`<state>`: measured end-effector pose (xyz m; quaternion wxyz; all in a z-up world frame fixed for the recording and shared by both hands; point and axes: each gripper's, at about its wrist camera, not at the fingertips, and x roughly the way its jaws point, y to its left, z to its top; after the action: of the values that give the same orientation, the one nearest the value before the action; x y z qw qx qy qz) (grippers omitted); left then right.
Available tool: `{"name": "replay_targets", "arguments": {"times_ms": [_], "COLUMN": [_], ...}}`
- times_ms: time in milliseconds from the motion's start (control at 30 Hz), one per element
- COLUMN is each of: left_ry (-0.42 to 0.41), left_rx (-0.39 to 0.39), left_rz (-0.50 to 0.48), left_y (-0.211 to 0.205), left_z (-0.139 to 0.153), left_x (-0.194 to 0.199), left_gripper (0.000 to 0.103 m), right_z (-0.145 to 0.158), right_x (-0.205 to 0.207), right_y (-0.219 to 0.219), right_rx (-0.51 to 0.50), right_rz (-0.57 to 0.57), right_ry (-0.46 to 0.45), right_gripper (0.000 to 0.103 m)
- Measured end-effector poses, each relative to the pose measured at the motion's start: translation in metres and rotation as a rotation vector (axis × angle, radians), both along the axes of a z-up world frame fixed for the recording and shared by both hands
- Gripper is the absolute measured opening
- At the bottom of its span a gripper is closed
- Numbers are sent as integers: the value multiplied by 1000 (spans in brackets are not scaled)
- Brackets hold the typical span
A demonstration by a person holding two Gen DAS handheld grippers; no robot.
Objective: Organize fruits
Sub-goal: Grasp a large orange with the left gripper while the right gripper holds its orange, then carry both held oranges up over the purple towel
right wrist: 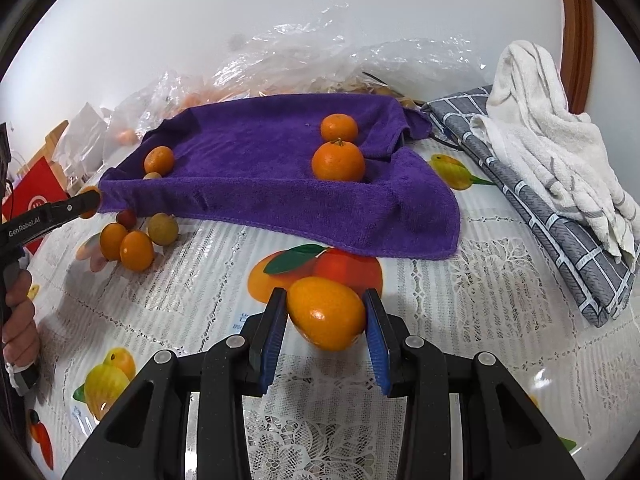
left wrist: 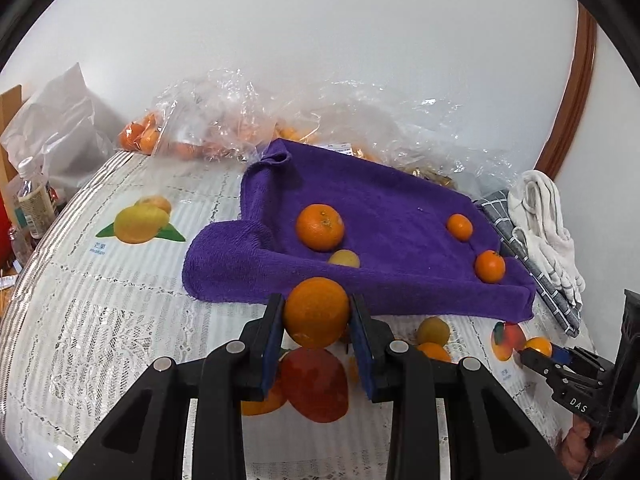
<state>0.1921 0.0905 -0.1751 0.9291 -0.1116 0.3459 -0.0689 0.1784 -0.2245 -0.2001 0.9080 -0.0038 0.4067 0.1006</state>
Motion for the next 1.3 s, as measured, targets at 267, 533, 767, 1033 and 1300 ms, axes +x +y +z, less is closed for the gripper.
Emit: {"name": "replay_targets", "arguments": {"times_ms": [267, 533, 767, 1033, 1300], "left_ry": [-40, -70, -93, -111, -105], "left_rx": [39, 24, 15, 32, -51], "left_rz": [19, 18, 36, 53, 96], "left_y": [-4, -2, 1, 4, 21], "left_z": [4, 10, 15, 19, 43], "left_x": [-4, -8, -9, -9, -4], "left_gripper": [30, 30, 30, 30, 30], "right_z": [0, 3, 18, 58, 79], "right_x": [0, -3, -8, -6, 26], "right_y": [-5, -6, -13, -13, -17], "right_rx": [32, 31, 79, 100, 101], "right_rz": [-12, -17, -46, -43, -28], "right_ry": [0, -23, -58, -132, -159], "right_gripper": [38, 38, 38, 38, 38]}}
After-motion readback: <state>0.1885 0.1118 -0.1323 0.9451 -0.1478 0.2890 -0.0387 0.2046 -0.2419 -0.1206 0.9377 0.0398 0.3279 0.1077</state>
